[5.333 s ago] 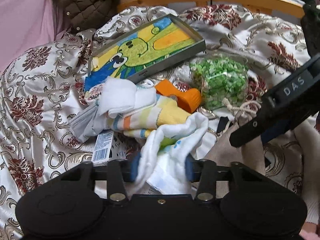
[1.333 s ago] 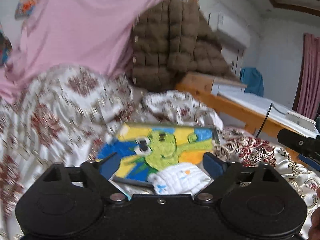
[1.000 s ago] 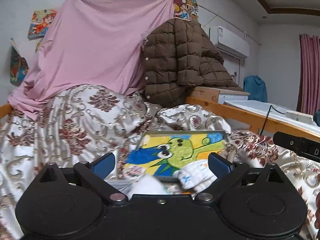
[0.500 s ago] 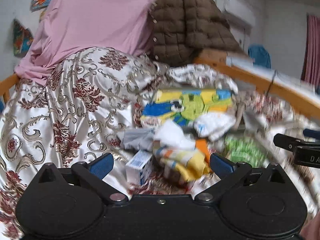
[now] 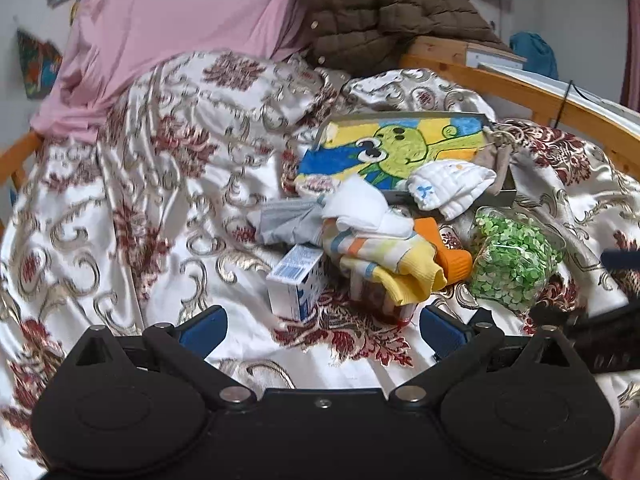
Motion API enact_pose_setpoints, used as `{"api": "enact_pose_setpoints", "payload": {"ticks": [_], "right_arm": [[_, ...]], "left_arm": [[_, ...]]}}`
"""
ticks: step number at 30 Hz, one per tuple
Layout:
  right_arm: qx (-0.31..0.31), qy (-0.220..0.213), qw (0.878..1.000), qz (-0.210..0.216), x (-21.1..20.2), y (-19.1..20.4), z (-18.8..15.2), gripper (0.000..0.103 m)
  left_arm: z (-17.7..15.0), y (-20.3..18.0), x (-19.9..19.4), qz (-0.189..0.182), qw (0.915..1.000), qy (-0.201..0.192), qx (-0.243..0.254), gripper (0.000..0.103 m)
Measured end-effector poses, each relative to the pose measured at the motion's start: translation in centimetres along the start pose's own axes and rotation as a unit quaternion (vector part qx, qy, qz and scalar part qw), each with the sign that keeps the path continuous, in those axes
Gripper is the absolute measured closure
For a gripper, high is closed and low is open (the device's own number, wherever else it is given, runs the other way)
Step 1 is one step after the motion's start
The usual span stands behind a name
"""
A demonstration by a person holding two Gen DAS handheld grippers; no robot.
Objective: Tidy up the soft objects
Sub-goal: 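Lower the right tool onto the navy dotted cloth and close it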
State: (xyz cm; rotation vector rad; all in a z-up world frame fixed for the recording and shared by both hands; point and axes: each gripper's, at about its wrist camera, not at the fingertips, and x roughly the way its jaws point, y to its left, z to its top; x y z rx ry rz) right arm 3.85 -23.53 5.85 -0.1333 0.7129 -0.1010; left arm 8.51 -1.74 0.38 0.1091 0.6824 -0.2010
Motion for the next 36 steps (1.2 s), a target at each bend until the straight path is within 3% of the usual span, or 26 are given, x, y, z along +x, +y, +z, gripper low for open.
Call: {"api": "enact_pose_setpoints", "payload": {"ticks": [13,17,21,26,31,36], "right_arm": [[-0.053,0.101,0.993,0.04,3.6,2.4,-0.4,0.001],[-0.041,0.155,0.984,0.074,5.9,2.2,-0.6,0.001],[-0.018,0.206,0.971,0.119,8.4,1.6,-0.7,0.001],[-0.035,0.2,0.97,0.137,9.8,1.5,-0.2,0.001],[-0.108,0.19,0.967,0.129,11.7,2.9,-0.5,0.001],[-0.189,0.149,0.96,0.141,12.7,4.6,-0.6,0.005]], "left_arm": [[-0.5,0.3,1.7,0.003,0.9983,0.057,-0.011,0.001],[-0.9,-0.4,3.1,0.03,0.9938,0.106,0.014,0.001],[-1.2,-0.9,4.4,0.026,0.988,0.147,0.037,0.001],[-1.0,-1.0,5.7,0.008,0.9841,0.172,0.042,0.001],[-0.4,-0.3,7.3,-0.028,0.9814,0.189,0.019,0.001],[0.4,-0.9,7.7,-0.057,0.9846,0.163,0.026,0.001]]}}
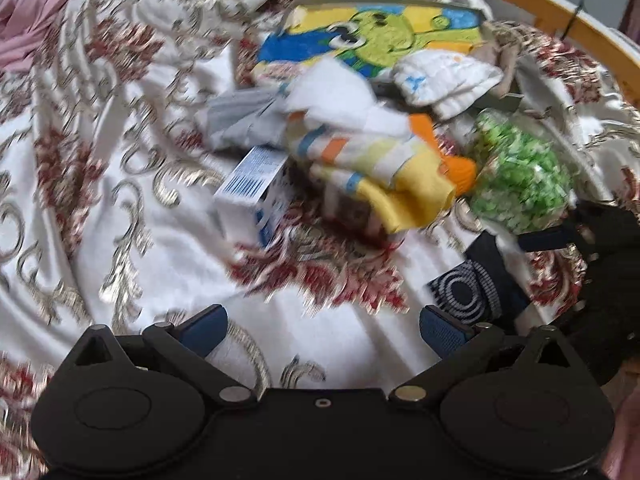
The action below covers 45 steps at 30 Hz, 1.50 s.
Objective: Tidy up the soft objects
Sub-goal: 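Lower the right tool onto the navy dotted cloth and close it, then close the left tool on the striped yellow sock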
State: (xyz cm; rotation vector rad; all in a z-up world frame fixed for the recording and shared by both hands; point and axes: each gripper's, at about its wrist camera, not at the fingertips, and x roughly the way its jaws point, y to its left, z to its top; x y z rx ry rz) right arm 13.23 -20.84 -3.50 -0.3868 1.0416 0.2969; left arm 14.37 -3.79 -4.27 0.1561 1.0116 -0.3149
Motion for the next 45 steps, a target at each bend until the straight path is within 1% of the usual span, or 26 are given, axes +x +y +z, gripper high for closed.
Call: {"api": "enact_pose_setpoints", "payload": {"ticks": [2,4,6,8,10,12,14,15,17,19,22,24,26,28,29,31,32,34,35,37,41,43,45], "right_arm": [[-0.015,-0.004,1.0,0.005,0.6,0.0,0.3,0.01],[-0.016,-0.005,1.0,0.01,0.8,0.3,0.8,0.013],[-0.008,-0.005,1.0,0.014,1.2,-0.1,1.1,0.019],[0.006,-0.005,1.0,0.024,1.4,-0.7,1.4,0.028],[0.016,-0.006,0.999,0.027,1.4,-1.2,1.4,0.031],[0.024,-0.006,0.999,0.027,1.3,-1.5,1.4,0.036],[0.035,-0.01,0.999,0.027,1.3,-1.9,1.6,0.046],[0.041,-0.011,0.999,0.027,1.3,-2.2,1.6,0.049],[0.053,-0.015,0.998,0.022,1.1,-2.6,1.8,0.065],[0.07,-0.018,0.997,0.017,1.0,-3.2,1.8,0.071],[0.091,-0.019,0.996,0.015,1.0,-3.9,1.9,0.077],[0.095,-0.02,0.995,0.011,1.1,-4.0,1.9,0.081],[0.099,-0.021,0.995,0.009,1.1,-4.2,1.8,0.085],[0.105,-0.022,0.994,0.008,1.1,-4.4,1.7,0.087],[0.108,-0.023,0.994,0.008,1.1,-4.4,1.7,0.089],[0.111,-0.026,0.993,0.007,1.1,-4.6,1.6,0.091],[0.113,-0.027,0.993,0.006,0.9,-4.3,1.7,0.092],[0.116,-0.029,0.993,0.005,0.8,-4.3,1.7,0.093],[0.117,-0.03,0.993,0.005,0.7,-4.2,1.7,0.093],[0.122,-0.031,0.992,0.004,0.5,-4.2,1.7,0.093],[0.127,-0.037,0.991,0.005,0.1,-4.1,1.7,0.093],[0.127,-0.039,0.991,0.006,-0.1,-4.0,1.8,0.093],[0.125,-0.043,0.991,0.008,-0.3,-3.8,1.8,0.093]], "left_arm": [[0.4,-0.3,0.1,-0.008,0.9998,-0.012,0.012,0.001],[0.8,-0.5,0.2,-0.014,0.9995,-0.021,0.018,0.001],[1.3,-0.5,0.4,-0.022,0.9989,-0.037,0.017,0.001],[1.7,-0.3,0.6,-0.027,0.9982,-0.053,0.011,0.001],[2.4,-0.1,0.7,-0.032,0.9973,-0.066,0.0,0.001],[3.1,0.2,1.1,-0.036,0.9965,-0.075,-0.014,0.001],[3.6,0.6,1.5,-0.043,0.9956,-0.077,-0.029,0.001],[3.9,0.8,1.7,-0.052,0.9948,-0.079,-0.037,0.001],[4.3,1.2,2.3,-0.07,0.9931,-0.077,-0.054,0.001],[4.6,1.6,2.9,-0.092,0.99,-0.072,-0.078,0.001],[4.8,2.2,3.4,-0.121,0.9835,-0.073,-0.113,0.001],[4.8,2.5,3.6,-0.129,0.9806,-0.076,-0.127,0.001],[4.9,2.6,3.8,-0.129,0.9793,-0.076,-0.136,0.006],[5.0,2.9,4.0,-0.129,0.9785,-0.073,-0.143,0.015],[5.0,3.1,4.1,-0.131,0.9777,-0.07,-0.148,0.018],[4.9,3.5,4.2,-0.141,0.9746,-0.063,-0.162,0.027],[4.9,3.7,4.3,-0.148,0.9723,-0.059,-0.171,0.029],[4.7,3.9,4.3,-0.158,0.9689,-0.056,-0.183,0.037],[4.7,4.0,4.2,-0.162,0.9676,-0.056,-0.186,0.039],[4.6,3.8,4.2,-0.164,0.9678,-0.054,-0.183,0.047],[4.6,3.5,4.3,-0.165,0.9693,-0.056,-0.174,0.056],[4.6,3.6,4.3,-0.167,0.9687,-0.058,-0.174,0.063],[4.6,3.6,4.3,-0.174,0.9677,-0.055,-0.174,0.068]]}}
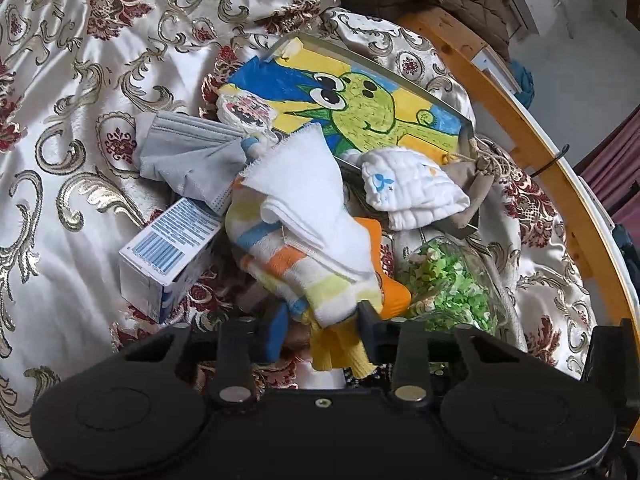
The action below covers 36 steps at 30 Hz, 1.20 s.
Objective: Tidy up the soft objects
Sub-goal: 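Close the left tool on the striped yellow sock, then lift the striped sock with the left tool while the right tool lifts the navy cloth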
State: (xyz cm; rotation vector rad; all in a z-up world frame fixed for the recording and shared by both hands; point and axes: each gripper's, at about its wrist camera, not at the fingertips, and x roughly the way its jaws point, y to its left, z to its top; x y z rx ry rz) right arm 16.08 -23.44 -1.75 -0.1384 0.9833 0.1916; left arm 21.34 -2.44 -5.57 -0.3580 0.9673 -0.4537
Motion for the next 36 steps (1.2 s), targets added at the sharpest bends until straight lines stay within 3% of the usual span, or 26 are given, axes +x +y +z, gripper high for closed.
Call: {"api": "enact_pose_setpoints", "payload": {"ticks": [4,7,11,17,23,28,32,36], "right_arm": [[0.001,-0.018,1.0,0.014,-1.0,0.5,0.2,0.094],[0.004,-0.031,0.999,0.019,-1.9,0.6,0.3,0.095],[0.021,-0.05,0.998,0.022,-3.2,0.0,0.3,0.096],[0.039,-0.103,0.994,0.023,-6.7,-0.8,0.0,0.097],[0.035,-0.131,0.991,0.015,-8.5,-0.9,-0.3,0.098],[0.063,-0.168,0.984,0.008,-11.1,-2.1,-1.0,0.098],[0.094,-0.188,0.978,0.007,-12.4,-3.8,-1.3,0.098],[0.112,-0.196,0.974,0.005,-12.6,-5.6,-1.1,0.098]], "left_arm": [[-0.2,-0.4,-0.1,-0.011,0.9999,0.003,0.013,0.082],[-0.4,-1.0,-0.4,-0.004,0.9994,-0.007,0.035,0.085],[-0.8,-1.9,-1.2,0.007,0.9982,-0.017,0.058,0.087],[-2.0,-2.8,-3.8,-0.011,0.9986,-0.025,0.045,0.088],[-3.4,-4.3,-5.8,-0.015,0.9968,-0.023,0.075,0.088],[-3.8,-4.6,-6.8,-0.068,0.9948,-0.018,0.074,0.088],[-4.0,-5.3,-7.8,-0.123,0.9879,-0.032,0.089,0.088],[-4.0,-5.2,-8.6,-0.188,0.9788,-0.036,0.073,0.088]]}}
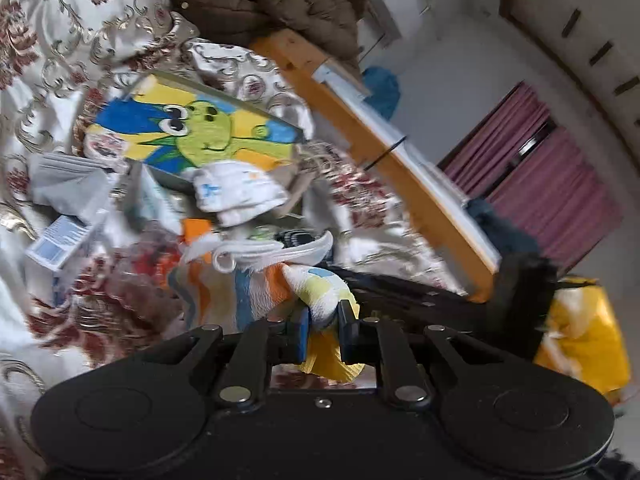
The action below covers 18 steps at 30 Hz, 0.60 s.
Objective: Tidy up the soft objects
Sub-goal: 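Lift the striped sock with the left tool while the right tool lifts the navy cloth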
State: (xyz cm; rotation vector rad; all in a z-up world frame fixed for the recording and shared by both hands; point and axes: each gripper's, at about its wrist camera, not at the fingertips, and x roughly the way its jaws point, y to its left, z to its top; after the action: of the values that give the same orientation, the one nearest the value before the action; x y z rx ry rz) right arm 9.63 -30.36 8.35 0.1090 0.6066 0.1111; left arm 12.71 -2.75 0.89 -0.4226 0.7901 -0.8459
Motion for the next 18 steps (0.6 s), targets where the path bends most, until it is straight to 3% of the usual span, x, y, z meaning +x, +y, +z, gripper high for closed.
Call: {"api": "enact_pose_setpoints", "payload": {"ticks": [4,11,18], "right_arm": [[0.009,-0.005,1.0,-0.004,-0.2,-0.9,0.1,0.098],[0.039,-0.024,0.999,-0.006,-0.4,-2.7,0.6,0.098],[0.052,-0.059,0.996,0.051,-2.0,-3.1,0.9,0.098]], "left_arm": [[0.0,0.0,0.0,0.011,0.9999,0.003,0.001,0.088],[0.2,1.4,0.4,-0.044,0.9967,0.034,-0.06,0.088],[-0.3,2.1,2.2,0.029,0.9936,0.088,-0.064,0.088]]}}
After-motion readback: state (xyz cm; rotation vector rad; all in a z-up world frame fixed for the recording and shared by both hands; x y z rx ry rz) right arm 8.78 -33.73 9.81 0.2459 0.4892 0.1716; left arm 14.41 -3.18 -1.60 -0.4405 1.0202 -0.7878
